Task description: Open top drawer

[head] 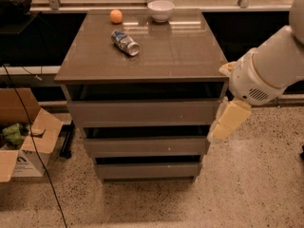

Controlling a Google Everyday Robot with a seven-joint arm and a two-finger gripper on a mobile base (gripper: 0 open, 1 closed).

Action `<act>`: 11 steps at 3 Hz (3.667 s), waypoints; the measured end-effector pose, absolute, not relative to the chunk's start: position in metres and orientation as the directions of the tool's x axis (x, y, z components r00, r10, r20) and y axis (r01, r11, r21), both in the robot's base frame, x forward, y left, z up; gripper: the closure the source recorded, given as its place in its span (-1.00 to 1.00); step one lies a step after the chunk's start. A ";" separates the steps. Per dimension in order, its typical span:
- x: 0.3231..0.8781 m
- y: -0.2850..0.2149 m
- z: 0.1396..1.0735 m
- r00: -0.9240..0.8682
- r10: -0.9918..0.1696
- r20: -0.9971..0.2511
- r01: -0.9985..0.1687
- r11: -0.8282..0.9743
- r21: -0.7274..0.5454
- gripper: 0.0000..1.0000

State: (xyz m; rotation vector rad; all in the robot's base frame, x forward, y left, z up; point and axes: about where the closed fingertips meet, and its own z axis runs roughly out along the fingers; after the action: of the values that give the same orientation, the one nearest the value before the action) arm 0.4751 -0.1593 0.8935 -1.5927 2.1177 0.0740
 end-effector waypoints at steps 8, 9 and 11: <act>0.663 -0.122 0.662 -0.394 -0.765 -0.510 -0.864 0.497 -0.079 -1.00; 0.662 -0.120 0.650 -0.398 -0.790 -0.467 -0.874 0.482 -0.069 -0.62; 0.655 -0.121 0.660 -0.399 -0.796 -0.455 -0.877 0.476 -0.064 0.31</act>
Offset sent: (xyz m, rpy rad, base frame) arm 0.0208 0.0153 -0.0389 0.1256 0.0190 0.0037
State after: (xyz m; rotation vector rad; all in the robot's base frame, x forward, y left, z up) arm 0.6551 -0.1212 0.6597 -1.3941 2.3015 0.2585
